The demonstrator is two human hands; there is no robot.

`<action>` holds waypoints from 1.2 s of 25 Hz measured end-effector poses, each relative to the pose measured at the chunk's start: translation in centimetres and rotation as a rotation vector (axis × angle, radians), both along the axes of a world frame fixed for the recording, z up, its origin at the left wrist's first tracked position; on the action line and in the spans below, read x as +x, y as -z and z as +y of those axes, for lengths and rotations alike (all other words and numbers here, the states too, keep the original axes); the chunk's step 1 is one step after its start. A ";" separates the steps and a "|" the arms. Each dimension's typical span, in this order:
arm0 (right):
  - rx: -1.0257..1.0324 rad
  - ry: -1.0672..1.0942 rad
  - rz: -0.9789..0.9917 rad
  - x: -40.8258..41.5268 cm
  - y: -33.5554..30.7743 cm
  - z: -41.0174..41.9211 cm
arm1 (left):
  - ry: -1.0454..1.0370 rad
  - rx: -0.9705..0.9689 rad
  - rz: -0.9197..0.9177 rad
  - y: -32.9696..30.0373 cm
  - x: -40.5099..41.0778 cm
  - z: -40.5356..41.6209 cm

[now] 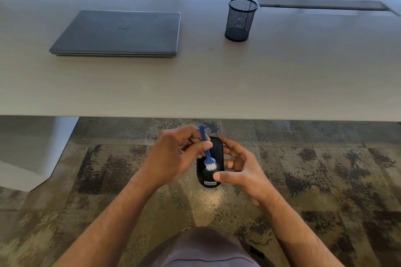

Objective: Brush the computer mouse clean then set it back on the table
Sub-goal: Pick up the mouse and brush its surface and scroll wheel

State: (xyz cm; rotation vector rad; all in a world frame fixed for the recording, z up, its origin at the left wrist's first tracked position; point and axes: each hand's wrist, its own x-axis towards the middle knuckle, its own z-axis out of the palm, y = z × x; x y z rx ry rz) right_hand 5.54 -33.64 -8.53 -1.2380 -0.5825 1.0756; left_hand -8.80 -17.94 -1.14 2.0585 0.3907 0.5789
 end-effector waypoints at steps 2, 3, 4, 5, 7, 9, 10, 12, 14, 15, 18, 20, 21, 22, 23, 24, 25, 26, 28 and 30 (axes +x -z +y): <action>-0.008 -0.006 0.001 -0.1 0.0 -0.1 | -0.107 0.065 -0.028 0.0 0.2 0.4; -0.008 -0.014 0.001 -0.2 0.0 -0.1 | -0.166 0.088 -0.051 -0.1 0.3 0.7; -0.005 -0.021 -0.001 -0.2 0.0 -0.2 | -0.211 0.082 -0.074 -0.2 0.3 0.9; -0.002 -0.025 -0.004 -0.3 0.0 -0.2 | -0.231 0.043 -0.097 -0.3 0.2 1.1; -0.005 -0.020 -0.006 -0.4 -0.2 -0.2 | -0.176 -0.071 -0.115 -0.5 0.0 1.2; -0.004 -0.016 -0.004 -0.3 -0.3 -0.1 | -0.032 -0.134 -0.067 -0.5 -0.1 0.8; 0.000 -0.018 -0.002 -0.4 -0.3 -0.1 | 0.033 -0.140 -0.040 -0.4 -0.1 0.6; 0.012 -0.020 0.003 -0.4 -0.4 0.0 | 0.052 -0.120 -0.025 -0.1 0.3 0.5; 0.018 -0.022 0.006 -0.5 -0.5 0.0 | -0.042 -0.142 -0.045 0.0 0.9 1.1; 0.017 -0.025 0.001 -0.6 -0.5 0.0 | -0.092 -0.166 -0.051 -0.1 1.2 1.4; 0.020 -0.047 -0.010 -0.7 -0.4 -0.2 | -0.213 -0.103 -0.043 -0.4 2.1 2.4; 0.020 -0.045 -0.010 -0.7 -0.4 -0.3 | -0.250 -0.068 -0.063 -0.6 2.2 2.8; 0.018 -0.039 -0.010 -0.7 -0.4 -0.3 | -0.240 -0.094 -0.091 -0.7 2.1 2.9; 0.016 -0.031 -0.007 -0.6 -0.4 -0.4 | -0.212 -0.126 -0.120 -0.8 2.0 2.7; 0.015 -0.025 -0.004 -0.5 -0.3 -0.4 | -0.174 -0.152 -0.140 -0.9 1.9 2.5; 0.011 -0.021 -0.006 -0.4 -0.2 -0.4 | -0.132 -0.172 -0.146 -0.8 1.9 2.1; 0.006 -0.018 -0.011 -0.4 -0.1 -0.4 | -0.094 -0.183 -0.134 -0.7 2.0 1.6; 0.001 -0.016 -0.018 -0.3 -0.1 -0.4 | -0.072 -0.175 -0.107 -0.6 2.1 1.2; -0.002 -0.019 -0.020 -0.4 0.0 -0.3 | -0.087 -0.114 -0.045 -0.2 2.4 0.9; 0.000 -0.025 -0.020 -0.5 0.0 -0.3 | -0.129 -0.027 -0.020 0.0 2.4 1.3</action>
